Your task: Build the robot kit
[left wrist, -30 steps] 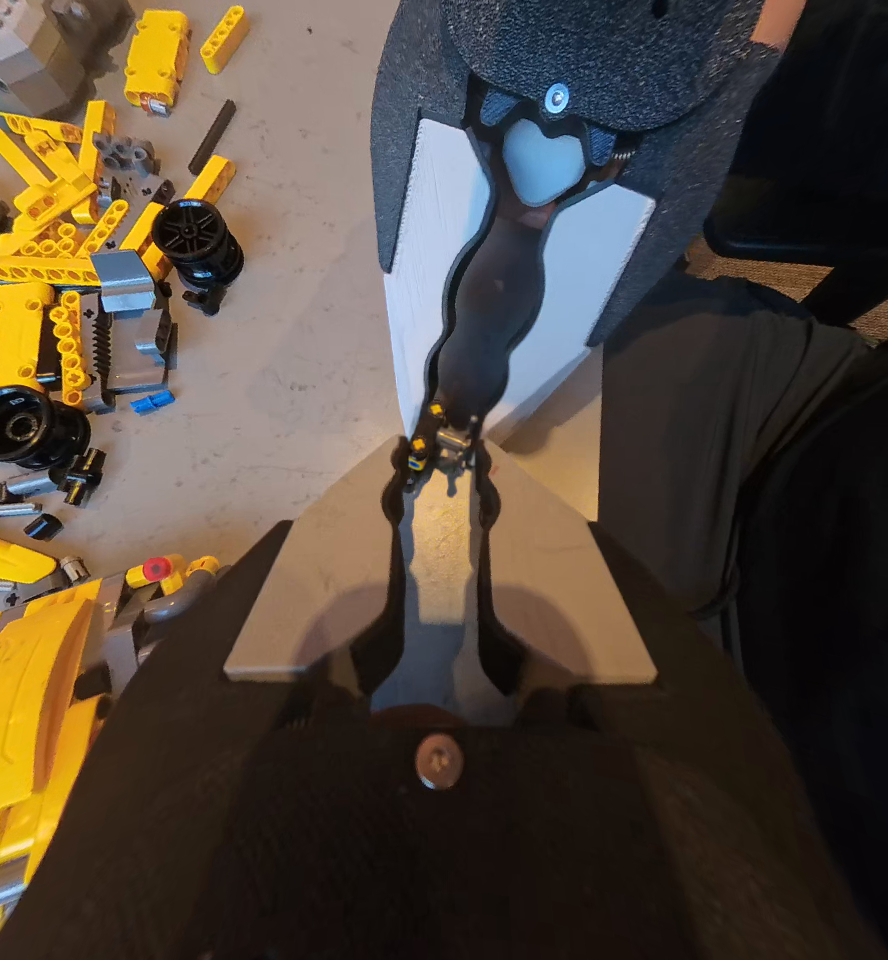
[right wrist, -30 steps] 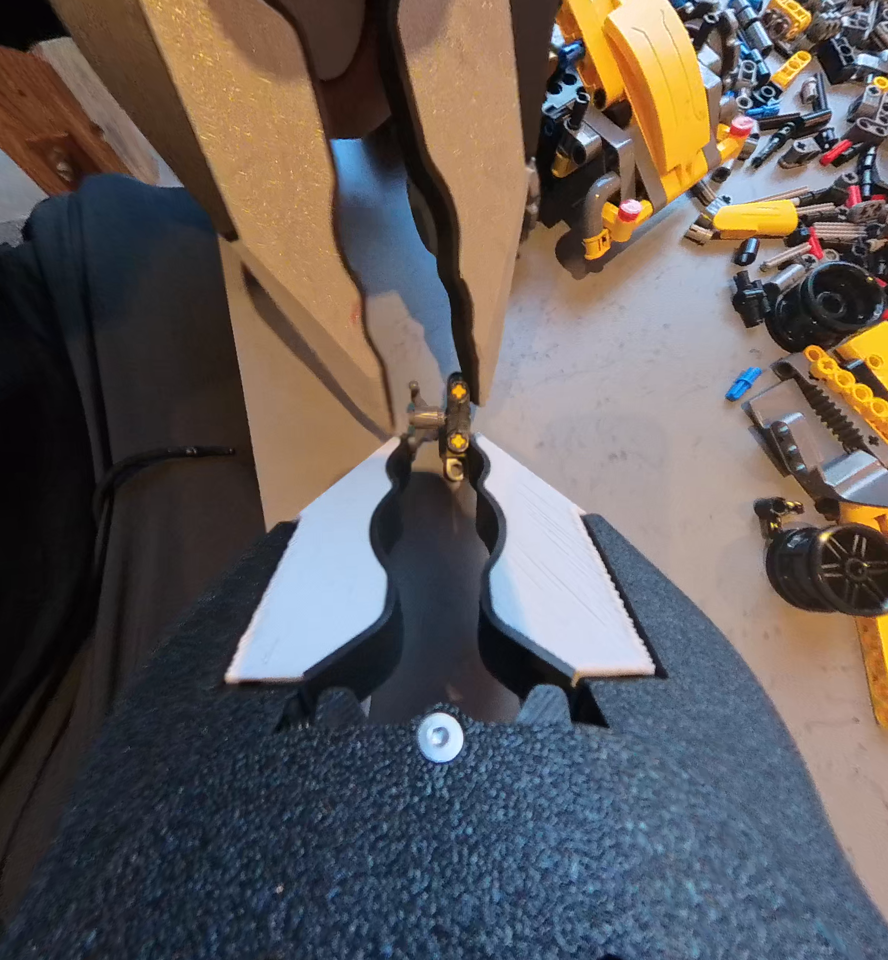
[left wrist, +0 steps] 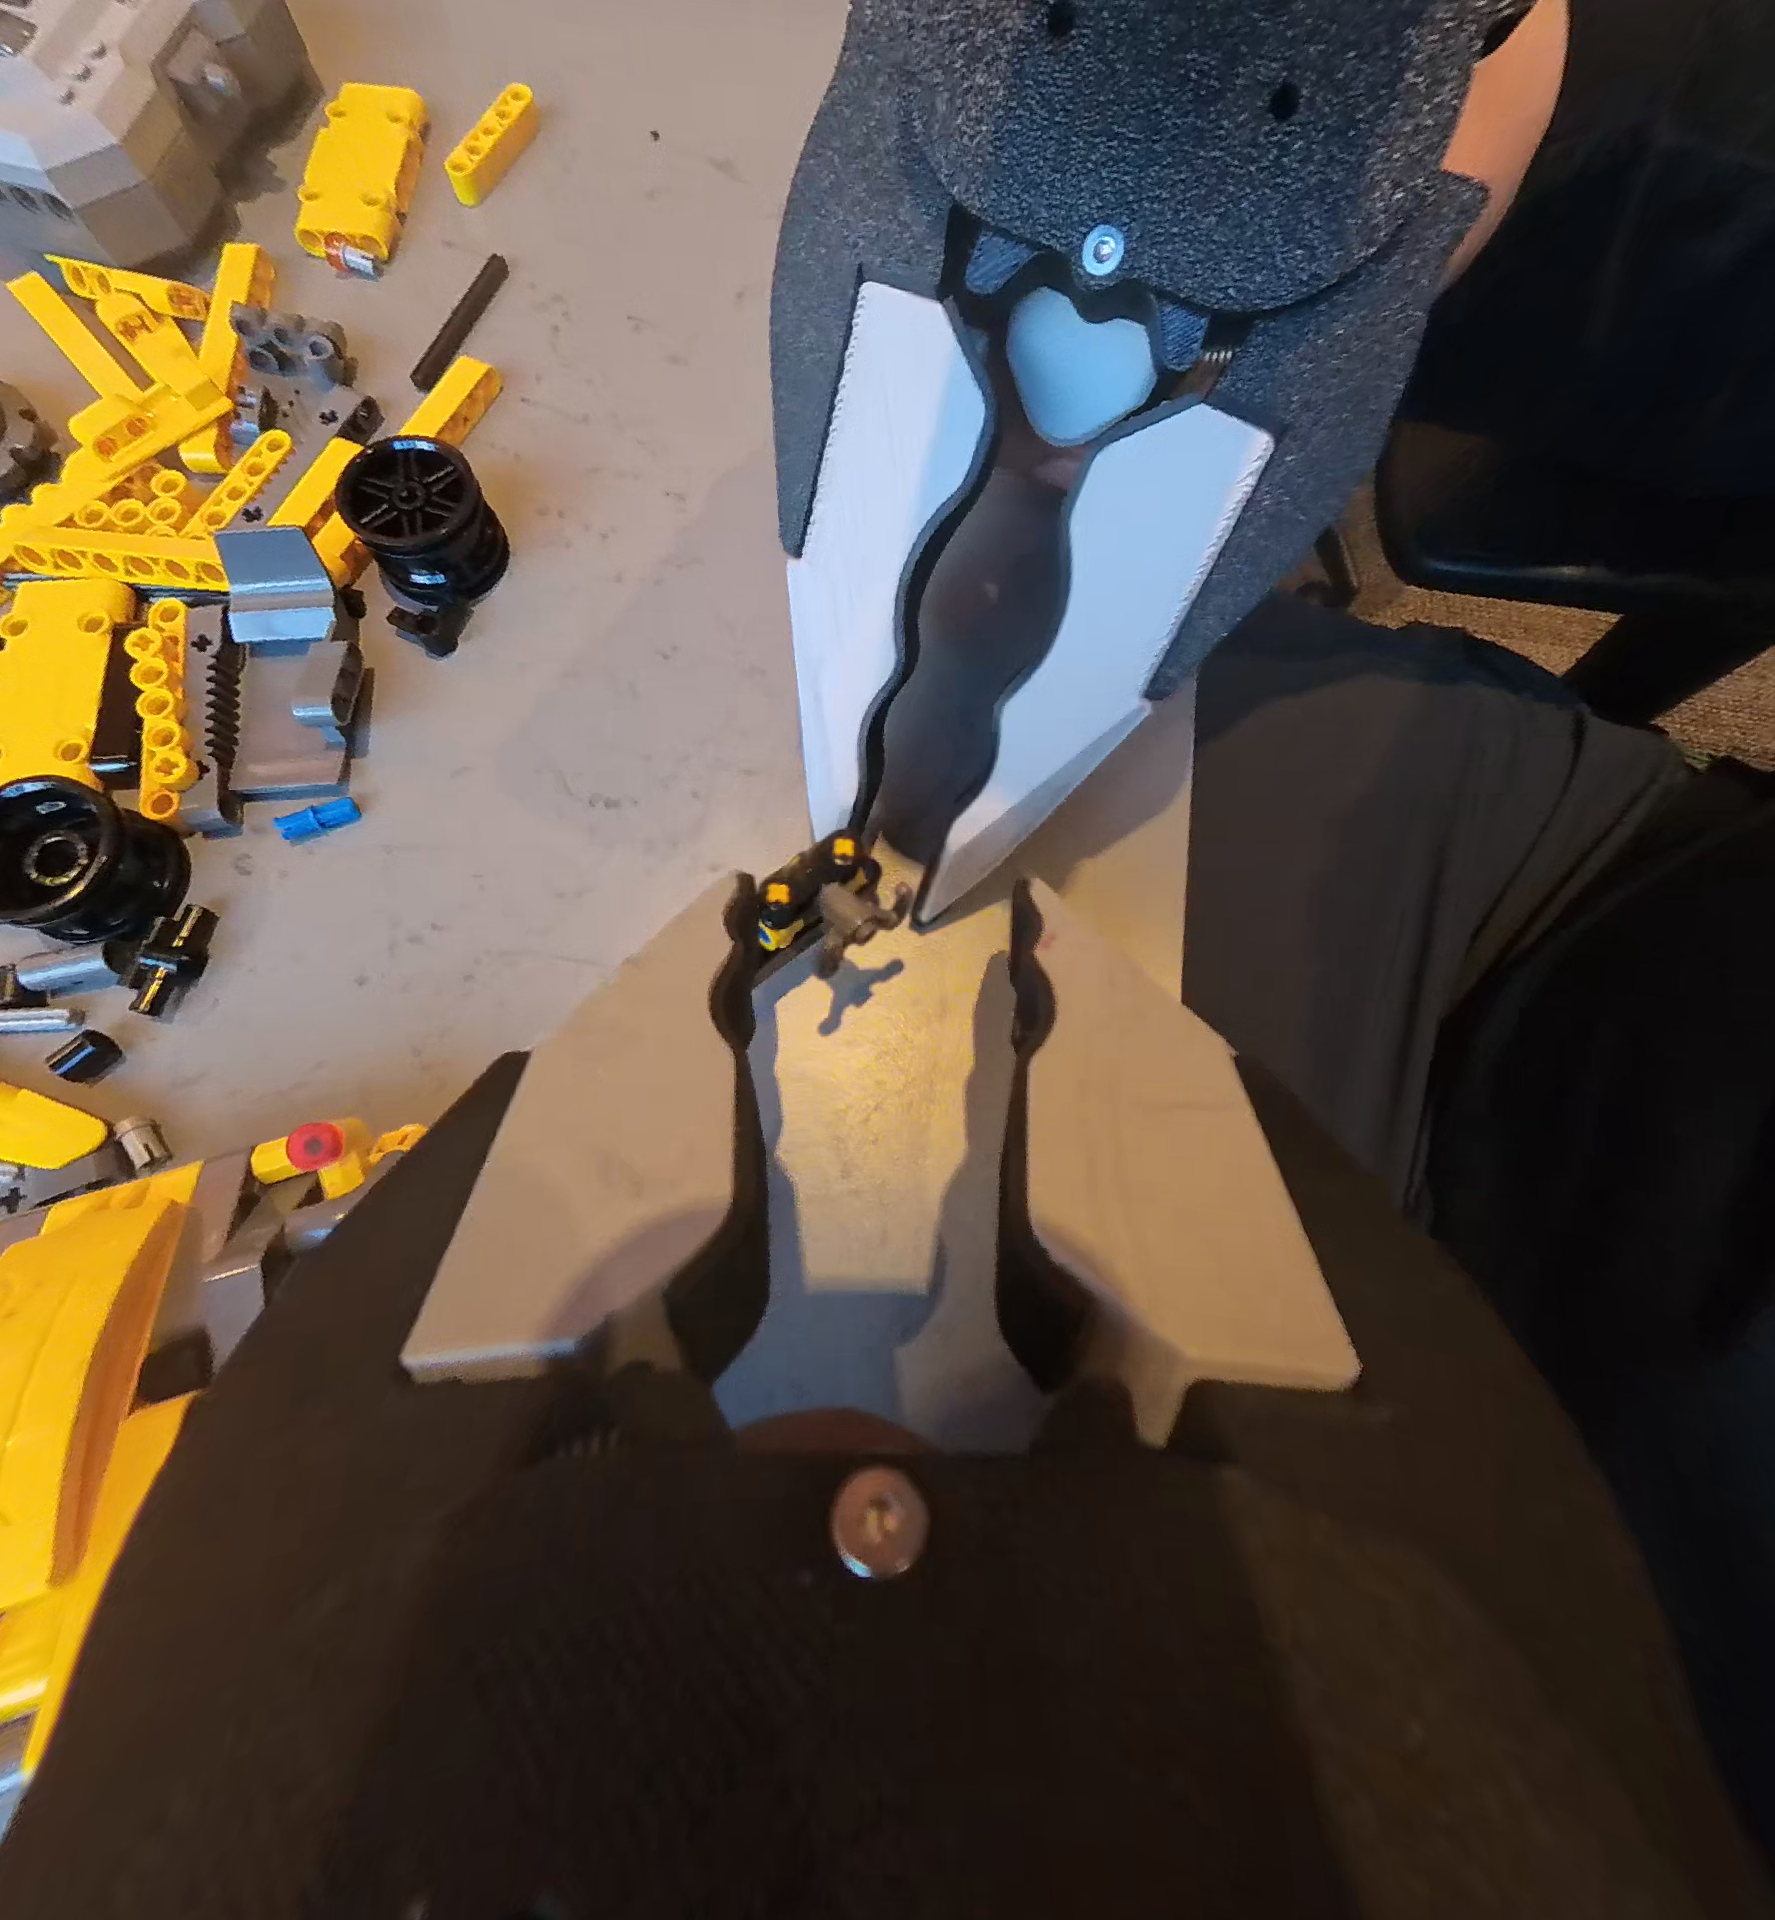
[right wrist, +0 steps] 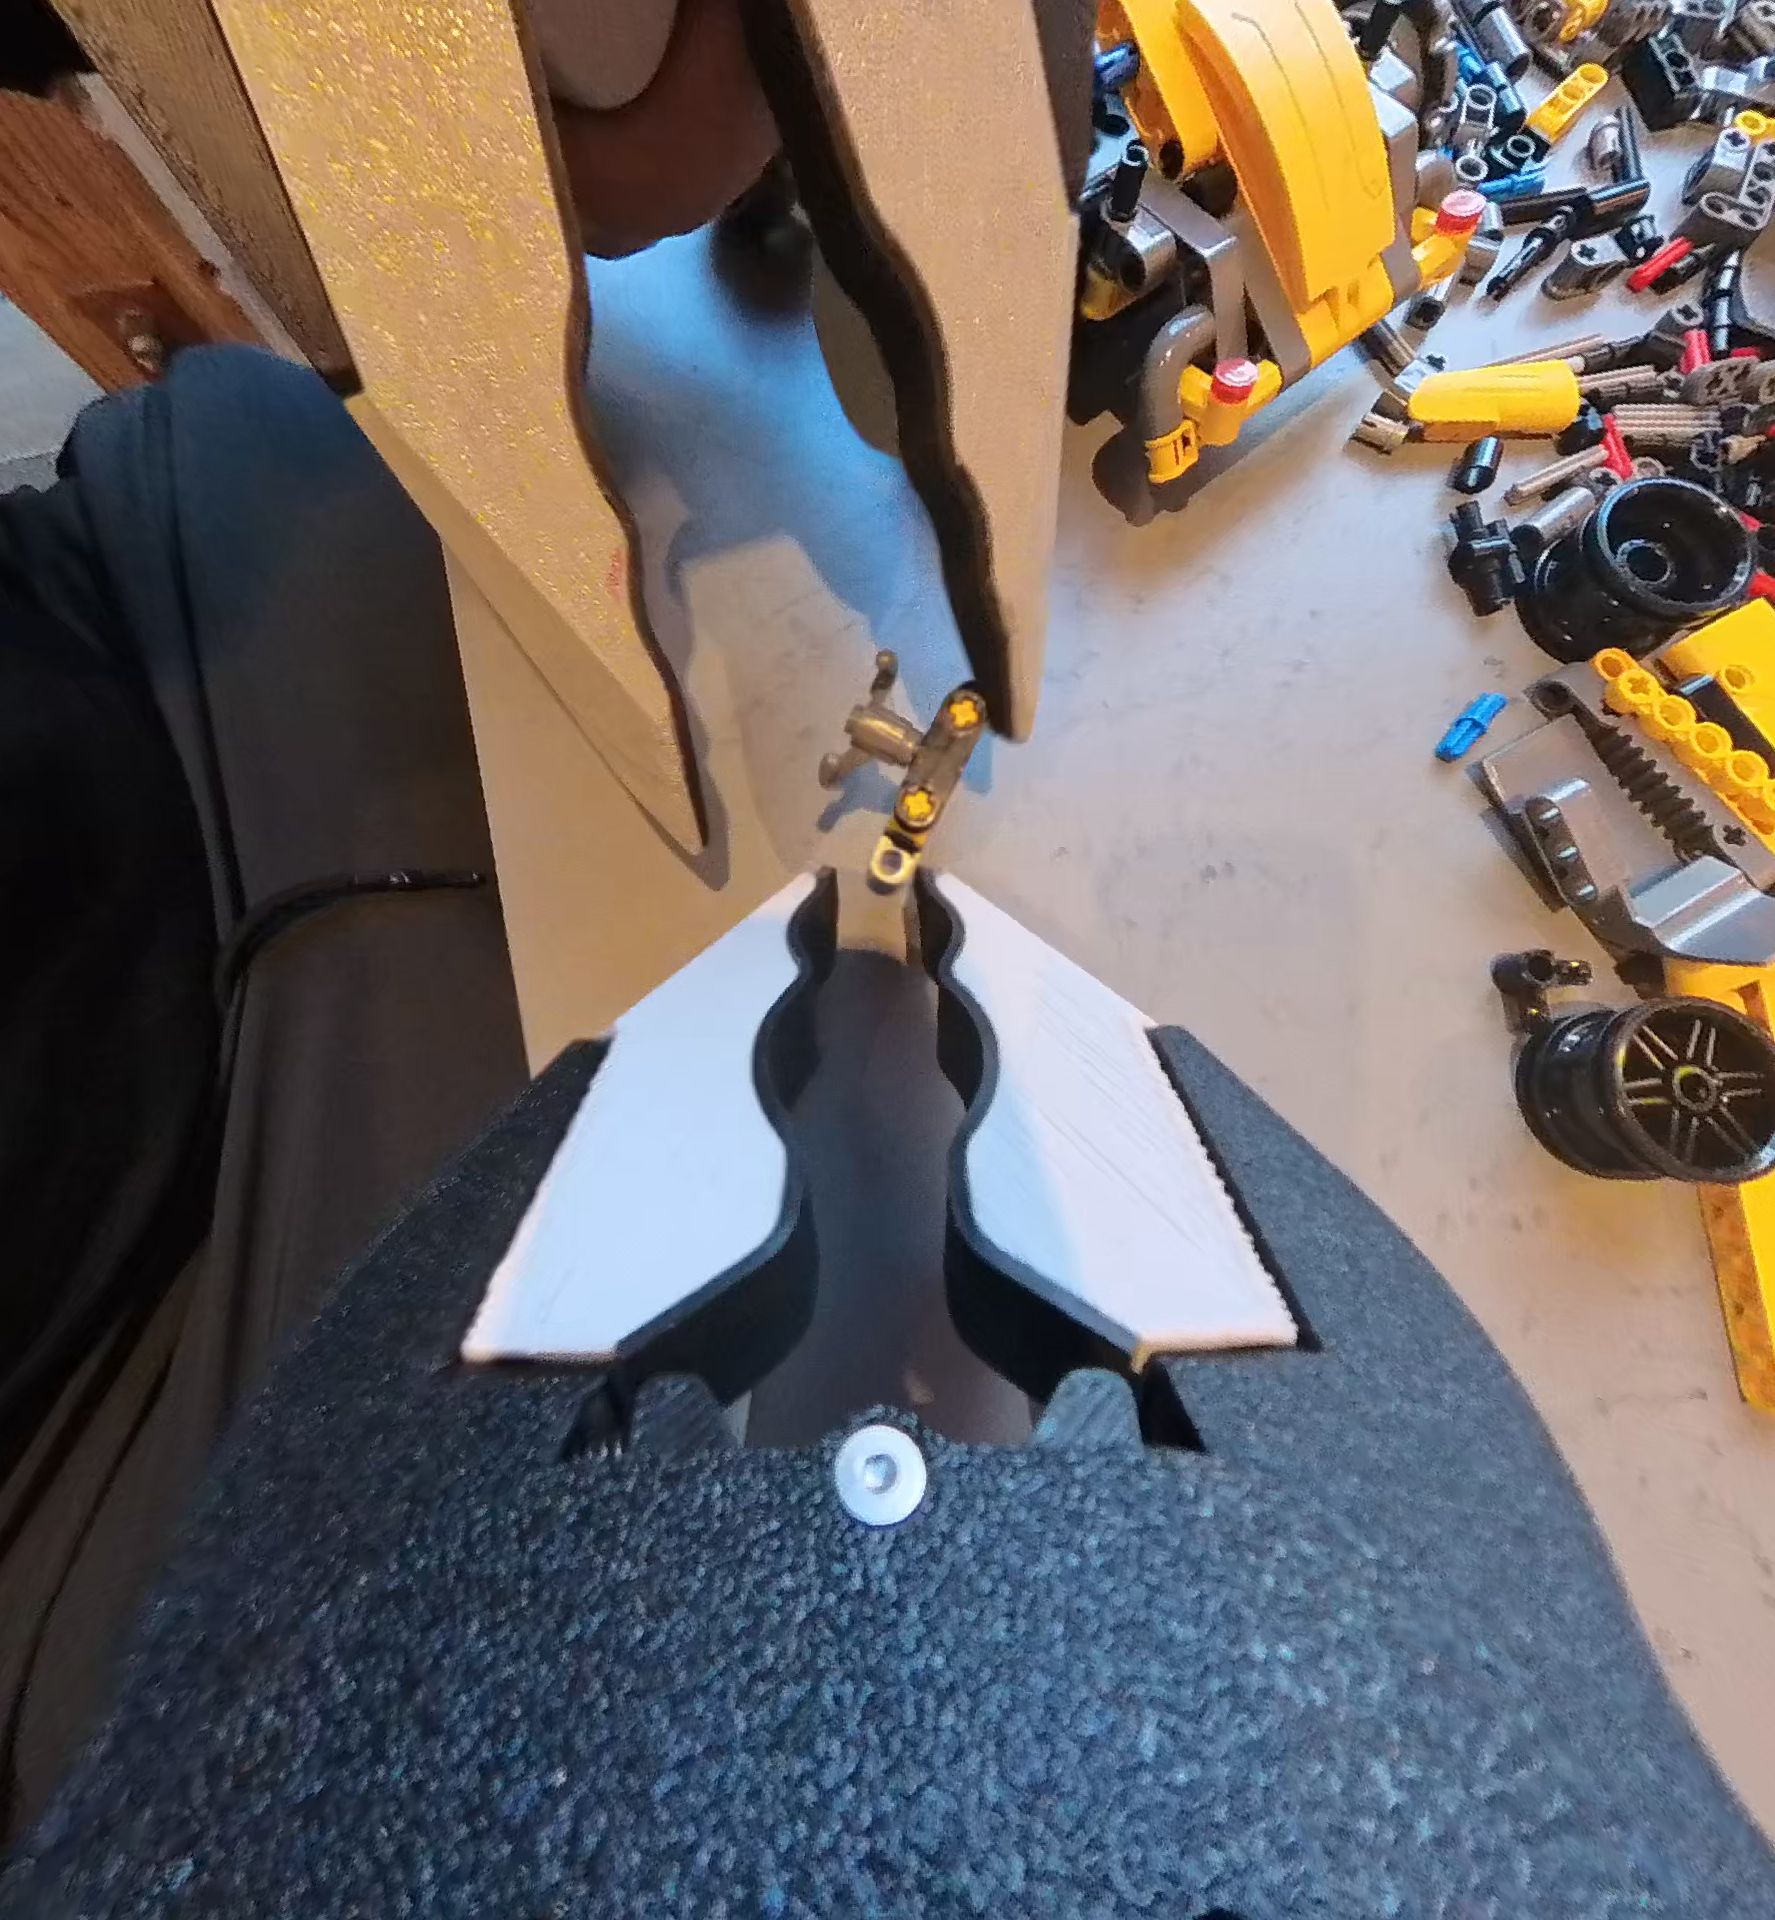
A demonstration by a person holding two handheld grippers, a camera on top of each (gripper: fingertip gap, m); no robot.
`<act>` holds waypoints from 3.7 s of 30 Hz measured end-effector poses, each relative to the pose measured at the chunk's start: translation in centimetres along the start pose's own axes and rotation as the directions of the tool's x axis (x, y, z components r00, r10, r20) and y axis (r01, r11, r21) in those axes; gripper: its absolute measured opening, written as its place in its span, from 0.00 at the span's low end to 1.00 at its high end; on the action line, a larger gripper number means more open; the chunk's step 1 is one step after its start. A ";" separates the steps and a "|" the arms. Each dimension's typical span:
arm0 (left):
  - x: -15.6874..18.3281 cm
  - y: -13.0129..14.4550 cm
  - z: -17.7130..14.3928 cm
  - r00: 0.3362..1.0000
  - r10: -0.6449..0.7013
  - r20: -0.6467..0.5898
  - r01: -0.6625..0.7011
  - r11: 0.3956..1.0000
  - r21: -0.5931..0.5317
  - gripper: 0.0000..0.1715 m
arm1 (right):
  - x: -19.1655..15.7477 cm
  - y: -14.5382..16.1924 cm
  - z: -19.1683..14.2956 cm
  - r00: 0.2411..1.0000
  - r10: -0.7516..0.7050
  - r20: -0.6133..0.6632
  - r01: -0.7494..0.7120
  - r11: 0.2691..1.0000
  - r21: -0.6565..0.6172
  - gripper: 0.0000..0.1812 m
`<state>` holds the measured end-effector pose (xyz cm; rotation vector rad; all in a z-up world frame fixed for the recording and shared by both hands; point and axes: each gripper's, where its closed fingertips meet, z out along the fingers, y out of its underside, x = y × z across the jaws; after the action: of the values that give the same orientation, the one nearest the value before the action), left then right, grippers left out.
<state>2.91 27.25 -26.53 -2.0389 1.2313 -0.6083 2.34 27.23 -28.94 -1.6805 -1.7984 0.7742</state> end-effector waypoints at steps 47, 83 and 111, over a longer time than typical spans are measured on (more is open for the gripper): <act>4.2 7.0 -6.1 0.976 -0.214 0.037 0.212 0.976 0.056 0.33 | 0.6 -1.3 1.1 0.998 0.039 -0.047 -0.039 0.999 0.009 0.10; -4.0 7.8 -14.4 0.859 -0.077 0.506 0.007 0.990 0.139 0.19 | 1.7 -3.1 1.8 0.985 0.164 0.059 -0.168 0.983 0.076 0.03; -9.3 9.9 -11.6 0.910 -0.196 0.366 0.250 0.963 -0.104 0.46 | 0.7 -2.4 2.3 0.994 0.092 0.060 -0.094 0.995 0.020 0.04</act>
<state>-14.89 28.74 -26.61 -2.3114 0.8591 -0.2375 -1.01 27.68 -28.67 -1.7537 -1.7538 0.8896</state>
